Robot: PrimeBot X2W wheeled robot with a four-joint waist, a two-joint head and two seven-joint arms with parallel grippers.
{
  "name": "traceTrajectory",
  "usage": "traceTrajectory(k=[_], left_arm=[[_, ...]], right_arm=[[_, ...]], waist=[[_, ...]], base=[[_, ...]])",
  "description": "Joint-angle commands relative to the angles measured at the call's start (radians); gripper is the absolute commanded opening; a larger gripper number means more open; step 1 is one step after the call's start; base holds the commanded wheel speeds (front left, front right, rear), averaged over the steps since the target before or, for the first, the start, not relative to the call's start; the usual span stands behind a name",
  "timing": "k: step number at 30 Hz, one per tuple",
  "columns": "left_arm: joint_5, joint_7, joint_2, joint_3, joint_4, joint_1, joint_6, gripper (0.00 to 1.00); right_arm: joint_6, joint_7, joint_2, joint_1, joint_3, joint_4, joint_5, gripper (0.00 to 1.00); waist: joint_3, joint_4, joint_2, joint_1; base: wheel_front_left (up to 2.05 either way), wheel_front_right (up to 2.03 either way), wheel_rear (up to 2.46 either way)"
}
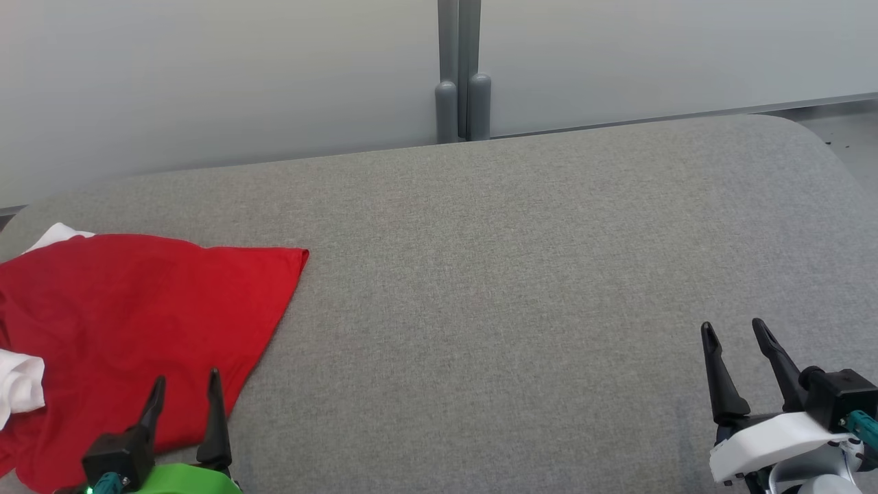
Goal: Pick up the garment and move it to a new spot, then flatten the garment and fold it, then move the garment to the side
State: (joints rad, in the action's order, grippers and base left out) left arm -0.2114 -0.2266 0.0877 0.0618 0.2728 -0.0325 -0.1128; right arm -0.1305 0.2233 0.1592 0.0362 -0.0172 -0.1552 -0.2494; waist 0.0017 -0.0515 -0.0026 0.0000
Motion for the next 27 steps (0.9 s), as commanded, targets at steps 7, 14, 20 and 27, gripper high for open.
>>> traceTrajectory(k=[7,14,20,27], left_arm=[[0.068,-0.022,-0.001,0.016,0.009,-0.021,-0.005,1.0],[0.114,-0.033,-0.005,0.02,0.014,-0.022,-0.006,1.0],[0.15,-0.041,-0.008,0.021,0.017,-0.024,-0.009,1.0],[0.148,-0.039,-0.014,0.025,0.017,-0.027,-0.01,1.0]], right_arm=[[0.0,0.024,0.014,0.018,0.0,0.01,0.068,1.0],[0.0,0.036,0.021,0.021,-0.004,0.013,0.109,1.0],[0.0,0.044,0.023,0.022,0.002,0.017,0.145,1.0],[0.0,0.044,0.024,0.026,0.005,0.016,0.142,1.0]], waist=[[0.001,-0.002,0.0023,0.0],[-0.001,0.004,0.0024,0.0],[-0.002,0.018,0.0026,0.0],[-0.001,0.027,0.0026,0.0]], base=[[0.0,0.0,0.0],[0.0,0.0,0.0],[0.0,0.0,0.0],[0.0,0.0,0.0]])
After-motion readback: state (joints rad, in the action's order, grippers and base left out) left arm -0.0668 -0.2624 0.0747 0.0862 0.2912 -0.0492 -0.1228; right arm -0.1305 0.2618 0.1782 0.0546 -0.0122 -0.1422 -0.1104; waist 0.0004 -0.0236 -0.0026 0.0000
